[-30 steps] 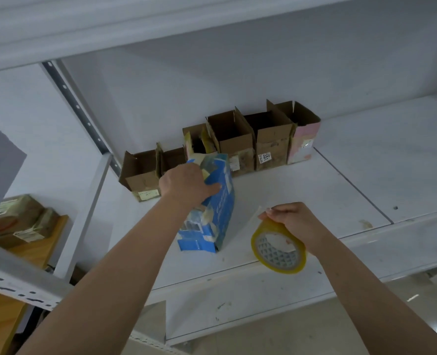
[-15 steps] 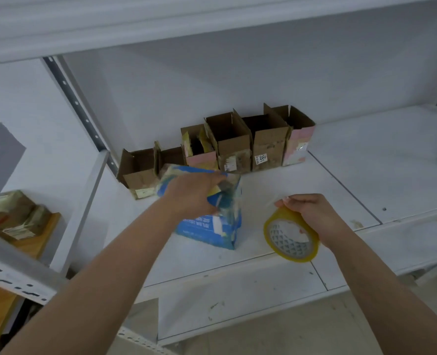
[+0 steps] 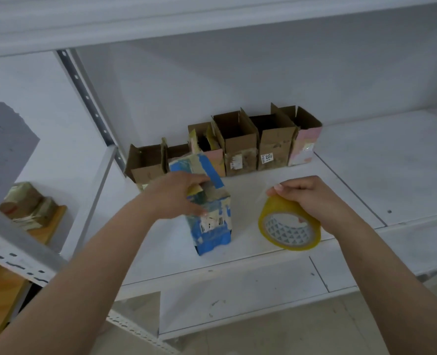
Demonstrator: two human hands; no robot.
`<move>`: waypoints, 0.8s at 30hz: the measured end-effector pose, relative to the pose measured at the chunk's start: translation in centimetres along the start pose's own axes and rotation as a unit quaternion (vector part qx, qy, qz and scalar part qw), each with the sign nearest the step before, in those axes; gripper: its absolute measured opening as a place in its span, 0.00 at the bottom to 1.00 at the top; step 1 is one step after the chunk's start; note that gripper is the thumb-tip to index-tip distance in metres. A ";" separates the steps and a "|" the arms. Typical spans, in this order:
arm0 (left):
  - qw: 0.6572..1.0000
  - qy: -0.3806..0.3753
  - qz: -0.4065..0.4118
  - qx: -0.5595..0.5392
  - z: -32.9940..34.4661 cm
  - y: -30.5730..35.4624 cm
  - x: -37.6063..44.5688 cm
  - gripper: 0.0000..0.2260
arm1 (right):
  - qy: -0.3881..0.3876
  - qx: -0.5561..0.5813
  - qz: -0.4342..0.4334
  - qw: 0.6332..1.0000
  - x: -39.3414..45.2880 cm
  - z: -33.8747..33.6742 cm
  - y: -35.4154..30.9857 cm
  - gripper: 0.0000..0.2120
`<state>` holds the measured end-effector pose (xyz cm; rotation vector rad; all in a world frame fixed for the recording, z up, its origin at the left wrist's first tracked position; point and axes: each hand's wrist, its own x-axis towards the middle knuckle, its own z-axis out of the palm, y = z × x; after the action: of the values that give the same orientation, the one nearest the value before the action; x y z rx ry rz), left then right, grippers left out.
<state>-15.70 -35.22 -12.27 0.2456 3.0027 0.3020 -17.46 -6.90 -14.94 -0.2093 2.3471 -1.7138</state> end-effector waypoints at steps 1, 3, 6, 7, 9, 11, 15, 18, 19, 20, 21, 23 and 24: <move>0.998 0.041 0.004 -0.042 -0.4 -0.3 -0.2 0.22 | -0.013 -0.009 -0.011 1.000 -0.1 0.2 -0.5 0.08; 0.983 0.140 0.016 -0.116 -0.8 0.3 -0.3 0.11 | -0.034 -0.017 -0.036 0.999 -0.3 0.6 -1.6 0.08; 0.947 0.159 0.013 -0.279 -0.1 3.1 -0.5 0.10 | -0.052 -0.023 -0.072 0.996 -0.4 1.2 -3.1 0.08; 0.929 0.172 0.003 -0.327 0.3 4.1 -0.6 0.10 | -0.053 -0.023 -0.082 0.995 -0.5 1.3 -3.6 0.08; 0.888 0.190 -0.026 -0.417 0.6 5.6 -1.1 0.18 | -0.058 -0.024 -0.101 0.993 -0.7 1.5 -4.1 0.09; 0.859 0.148 -0.041 -0.489 0.5 6.6 -1.7 0.31 | -0.062 -0.031 -0.115 0.991 -0.8 1.6 -4.3 0.10; 0.887 0.090 -0.033 -0.452 0.7 7.3 -1.8 0.28 | -0.045 -0.065 -0.125 0.989 -0.8 2.3 -4.7 0.10; 0.875 0.135 -0.018 -0.464 0.9 6.6 -1.6 0.12 | -0.079 -0.055 -0.113 0.989 -0.6 2.8 -4.8 0.08; 0.873 0.146 -0.009 -0.465 0.9 6.3 -1.8 0.10 | -0.106 -0.052 -0.100 0.988 -0.7 2.9 -4.9 0.06; 0.875 0.158 -0.004 -0.457 0.8 5.8 -2.0 0.10 | -0.131 -0.044 -0.095 0.986 -0.5 2.9 -4.8 0.14; 0.879 0.174 -0.008 -0.444 0.8 5.4 -2.3 0.11 | -0.145 -0.033 -0.083 0.985 -0.4 2.8 -4.8 0.25; 0.885 0.209 -0.035 -0.413 1.1 4.2 -2.9 0.12 | -0.148 -0.002 -0.060 0.987 0.1 2.6 -4.6 0.33; 0.882 0.224 -0.055 -0.412 1.3 3.4 -3.3 0.13 | -0.155 0.008 -0.057 0.986 0.5 2.3 -4.4 0.33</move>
<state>-11.76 -32.25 -12.46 -0.0980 2.9198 1.7545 -17.45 -10.49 -11.42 -0.5723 2.1287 -1.6142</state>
